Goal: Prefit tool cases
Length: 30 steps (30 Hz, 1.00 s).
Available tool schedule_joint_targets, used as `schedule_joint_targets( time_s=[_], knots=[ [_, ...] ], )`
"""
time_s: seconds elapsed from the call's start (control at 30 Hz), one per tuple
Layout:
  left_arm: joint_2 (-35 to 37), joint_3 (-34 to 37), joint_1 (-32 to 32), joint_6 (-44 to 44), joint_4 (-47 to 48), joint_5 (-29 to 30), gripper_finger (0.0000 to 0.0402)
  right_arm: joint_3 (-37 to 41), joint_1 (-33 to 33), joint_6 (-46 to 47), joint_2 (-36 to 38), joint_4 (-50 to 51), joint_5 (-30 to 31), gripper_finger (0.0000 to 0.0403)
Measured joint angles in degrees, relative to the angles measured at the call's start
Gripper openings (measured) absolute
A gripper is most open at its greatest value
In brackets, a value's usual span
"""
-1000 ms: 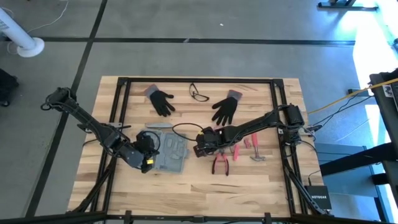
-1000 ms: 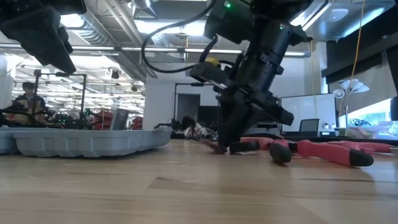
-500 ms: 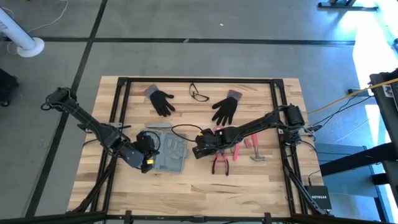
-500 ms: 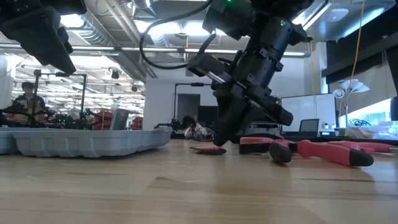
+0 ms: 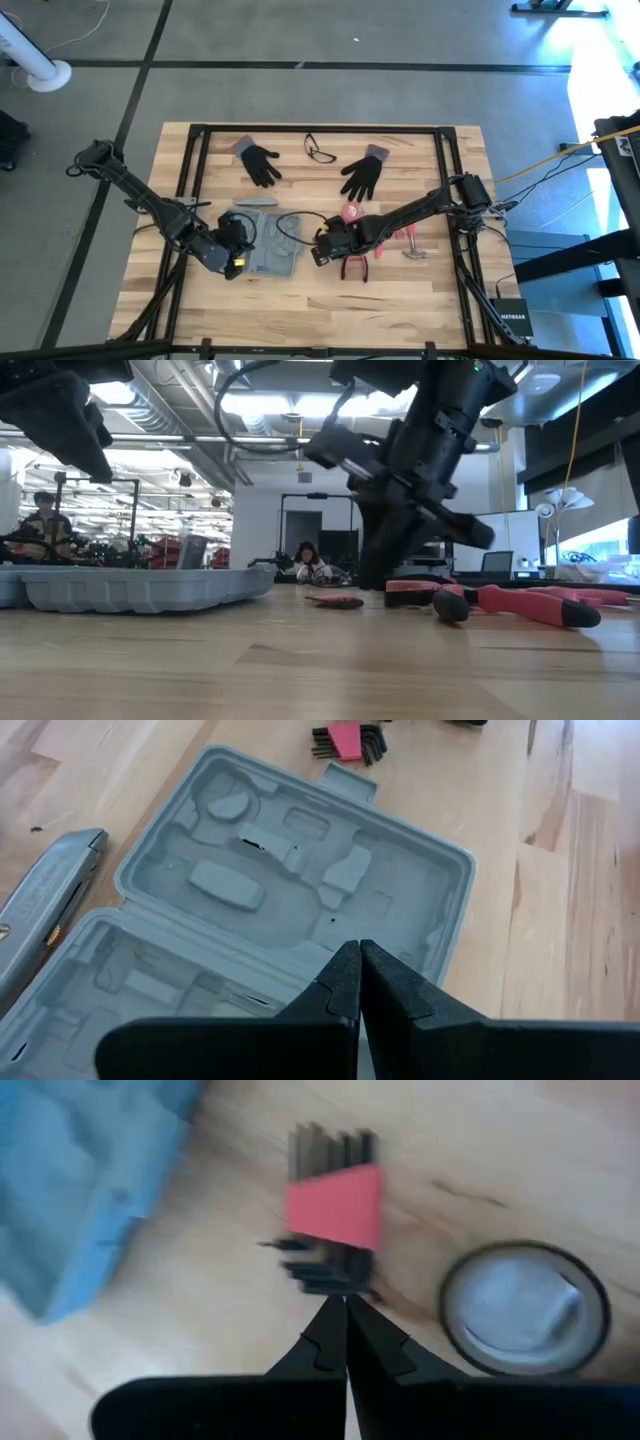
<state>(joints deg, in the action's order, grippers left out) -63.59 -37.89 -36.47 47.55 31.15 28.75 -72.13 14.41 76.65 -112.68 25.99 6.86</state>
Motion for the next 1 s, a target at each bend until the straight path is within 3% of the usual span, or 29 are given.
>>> schedule_joint_targets(
  time_s=[0.5,1.0],
  knots=[
    [-0.01,0.00,-1.05,2.67,-0.14,0.00,0.0000,-0.04,-0.13,1.14,-1.48,1.99,3.87,0.0000],
    [0.00,0.00,-1.03,3.02,-0.08,0.01,0.0000,-1.12,-0.61,5.48,-5.40,-9.50,2.11,0.0000]
  ],
)
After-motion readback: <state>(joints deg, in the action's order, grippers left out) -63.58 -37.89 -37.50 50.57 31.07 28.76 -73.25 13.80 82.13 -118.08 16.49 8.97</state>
